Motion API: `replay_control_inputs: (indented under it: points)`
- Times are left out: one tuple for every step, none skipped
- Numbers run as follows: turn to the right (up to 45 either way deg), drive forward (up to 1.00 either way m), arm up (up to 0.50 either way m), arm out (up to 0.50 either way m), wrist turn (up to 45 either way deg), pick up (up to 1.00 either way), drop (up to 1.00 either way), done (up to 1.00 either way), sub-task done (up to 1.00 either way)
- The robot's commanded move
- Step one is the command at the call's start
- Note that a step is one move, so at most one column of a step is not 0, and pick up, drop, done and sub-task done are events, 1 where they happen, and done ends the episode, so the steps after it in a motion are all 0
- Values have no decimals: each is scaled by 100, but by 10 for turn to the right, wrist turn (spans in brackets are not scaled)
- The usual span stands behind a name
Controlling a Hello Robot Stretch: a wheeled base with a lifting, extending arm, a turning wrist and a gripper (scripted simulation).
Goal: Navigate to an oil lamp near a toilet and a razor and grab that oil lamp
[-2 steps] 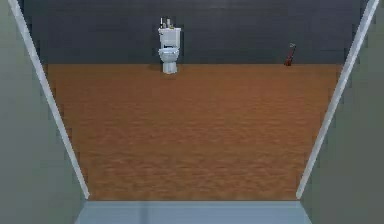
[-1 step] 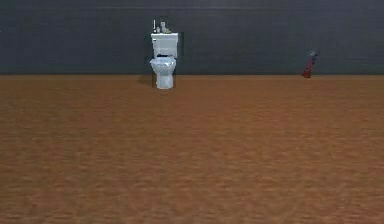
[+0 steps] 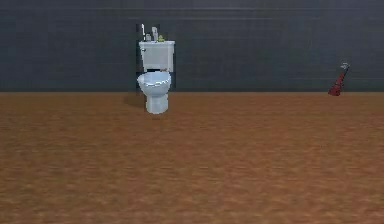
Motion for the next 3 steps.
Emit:
replay_control_inputs:
  points:
    - [-30,0,0,0,0,0,0,0,0]
    - [0,100,0,0,0,0,0,0,0]
    - [-30,0,0,0,0,0,0,0,0]
